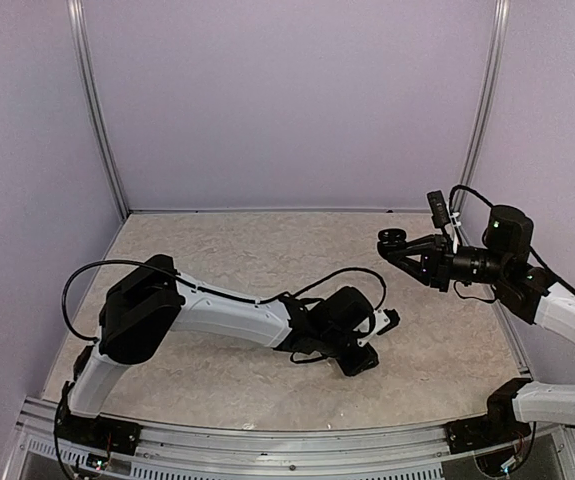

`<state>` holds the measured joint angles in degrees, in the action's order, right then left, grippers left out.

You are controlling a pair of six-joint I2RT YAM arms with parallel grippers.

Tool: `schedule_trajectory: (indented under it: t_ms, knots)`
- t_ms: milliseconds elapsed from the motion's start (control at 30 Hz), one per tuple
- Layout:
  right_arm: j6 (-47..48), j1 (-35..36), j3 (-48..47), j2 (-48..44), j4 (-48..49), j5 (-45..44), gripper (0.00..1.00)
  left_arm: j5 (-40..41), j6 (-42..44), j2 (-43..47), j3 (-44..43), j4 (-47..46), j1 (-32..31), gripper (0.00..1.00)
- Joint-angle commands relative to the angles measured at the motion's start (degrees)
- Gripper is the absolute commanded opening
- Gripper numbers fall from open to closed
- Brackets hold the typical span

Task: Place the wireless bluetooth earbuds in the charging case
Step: Move the left earbud to the center of the board.

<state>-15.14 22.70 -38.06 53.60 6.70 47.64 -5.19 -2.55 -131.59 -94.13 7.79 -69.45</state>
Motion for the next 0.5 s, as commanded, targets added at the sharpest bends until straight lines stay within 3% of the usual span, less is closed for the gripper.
schedule_trajectory:
  t_ms: [0, 167, 467]
  knots:
    - [-0.29, -1.02, 0.46, -1.21, -0.38, 1.04, 0.0, 3.2, 1.4, -2.79, -3.13, 3.63, -0.23, 0.43]
    - [-0.3, -1.08, 0.36, -1.15, -0.37, 1.27, 0.0, 4.65, 1.85, -3.82, -3.71, 4.92, -0.16, 0.38]
    - [-0.07, -1.1, 0.03, -1.13, -0.48, 1.32, 0.0, 8.37, 4.66, -2.38, -1.29, 8.42, -0.05, 0.21]
